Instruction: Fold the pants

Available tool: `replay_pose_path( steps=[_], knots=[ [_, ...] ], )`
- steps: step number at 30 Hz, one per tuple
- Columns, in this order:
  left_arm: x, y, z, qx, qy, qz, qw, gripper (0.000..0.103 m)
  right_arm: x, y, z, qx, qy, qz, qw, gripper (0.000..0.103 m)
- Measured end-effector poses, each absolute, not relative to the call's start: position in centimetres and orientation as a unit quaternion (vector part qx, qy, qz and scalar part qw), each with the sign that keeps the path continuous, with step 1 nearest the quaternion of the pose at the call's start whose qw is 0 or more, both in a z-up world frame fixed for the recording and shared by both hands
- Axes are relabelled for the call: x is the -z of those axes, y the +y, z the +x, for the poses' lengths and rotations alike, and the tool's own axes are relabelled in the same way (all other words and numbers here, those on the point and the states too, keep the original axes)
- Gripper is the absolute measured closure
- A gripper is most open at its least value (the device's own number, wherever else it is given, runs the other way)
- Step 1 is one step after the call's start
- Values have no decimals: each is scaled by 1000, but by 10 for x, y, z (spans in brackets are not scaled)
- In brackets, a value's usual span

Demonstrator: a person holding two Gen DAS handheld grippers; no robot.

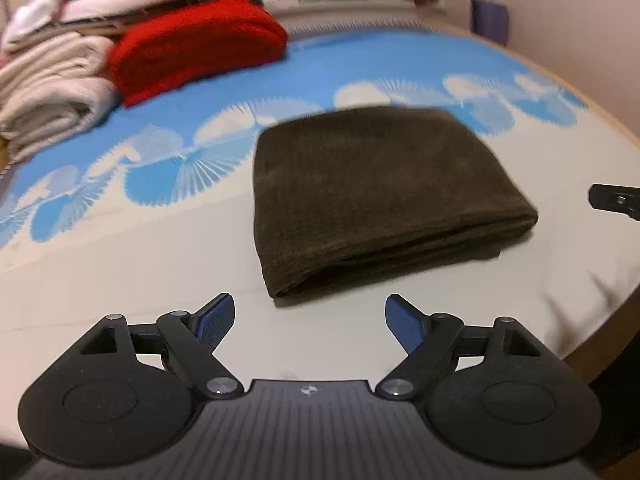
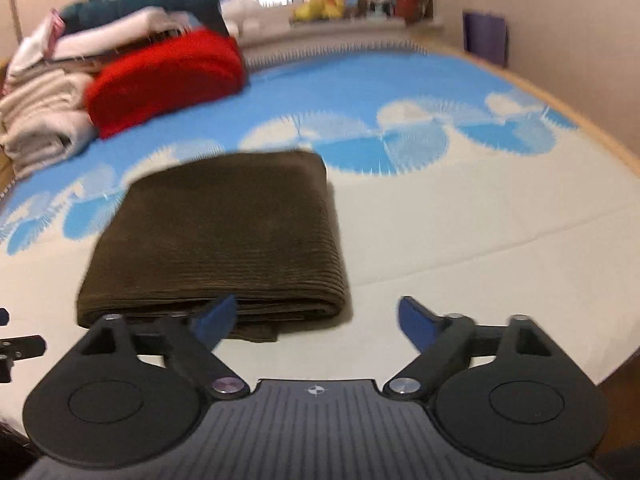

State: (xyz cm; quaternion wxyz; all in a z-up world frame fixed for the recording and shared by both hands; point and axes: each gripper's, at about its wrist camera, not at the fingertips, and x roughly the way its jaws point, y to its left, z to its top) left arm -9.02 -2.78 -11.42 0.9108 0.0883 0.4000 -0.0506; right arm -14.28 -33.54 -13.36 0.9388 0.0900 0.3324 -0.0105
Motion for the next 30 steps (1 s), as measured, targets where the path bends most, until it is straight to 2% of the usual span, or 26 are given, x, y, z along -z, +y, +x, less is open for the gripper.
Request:
replay_pose_path(
  steps=[4, 7, 12, 30],
  knots=[
    [103, -35, -103, 28, 390, 53, 919, 16, 114, -335, -168, 14, 288, 96, 953, 1],
    [105, -30, -103, 27, 408, 16, 912, 15, 106, -334, -180, 21, 278, 98, 955, 1],
    [117, -34, -98, 15, 402, 42, 914, 2, 112, -308, -167, 1, 280, 42, 959, 1],
    [133, -40, -73, 10, 400, 17, 916, 1, 136, -287, -145, 3, 305, 38, 952, 1]
  ],
)
